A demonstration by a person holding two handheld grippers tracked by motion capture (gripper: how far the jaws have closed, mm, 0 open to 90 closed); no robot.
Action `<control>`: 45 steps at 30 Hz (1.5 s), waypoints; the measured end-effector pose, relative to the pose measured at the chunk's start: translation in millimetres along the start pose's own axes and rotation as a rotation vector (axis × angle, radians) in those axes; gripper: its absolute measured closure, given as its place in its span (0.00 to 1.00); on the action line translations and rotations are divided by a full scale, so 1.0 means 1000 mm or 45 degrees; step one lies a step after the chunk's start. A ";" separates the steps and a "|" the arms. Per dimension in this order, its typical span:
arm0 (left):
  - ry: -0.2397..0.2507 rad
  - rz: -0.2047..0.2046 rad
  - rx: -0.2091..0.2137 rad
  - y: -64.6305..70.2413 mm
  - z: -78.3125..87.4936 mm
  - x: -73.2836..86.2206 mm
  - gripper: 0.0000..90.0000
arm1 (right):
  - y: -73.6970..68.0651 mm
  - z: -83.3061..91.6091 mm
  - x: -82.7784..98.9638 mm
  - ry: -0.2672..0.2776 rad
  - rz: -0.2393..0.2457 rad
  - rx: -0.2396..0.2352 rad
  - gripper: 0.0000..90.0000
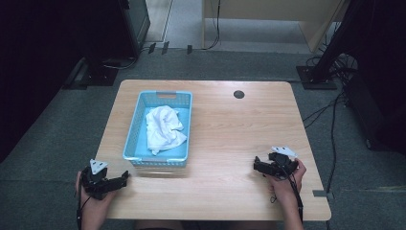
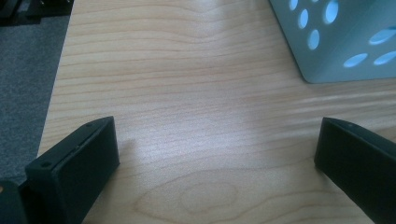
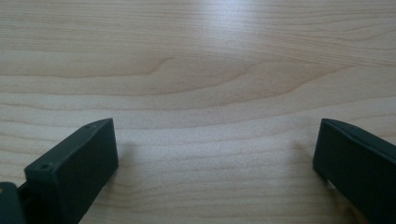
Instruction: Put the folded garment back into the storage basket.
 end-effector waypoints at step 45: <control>0.000 -0.002 0.000 0.000 0.000 0.000 0.00 | 0.051 0.018 0.007 0.013 -0.052 0.049 0.00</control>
Point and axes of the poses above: each handheld gripper's, and its own axes: z roughly backward along the jaws, x roughly out of its underside, y roughly to its right, the point moved 10 cm from there along -z, roughly forward along the jaws, and after that the axes turned 12 degrees about -z, right-handed, at the moved point
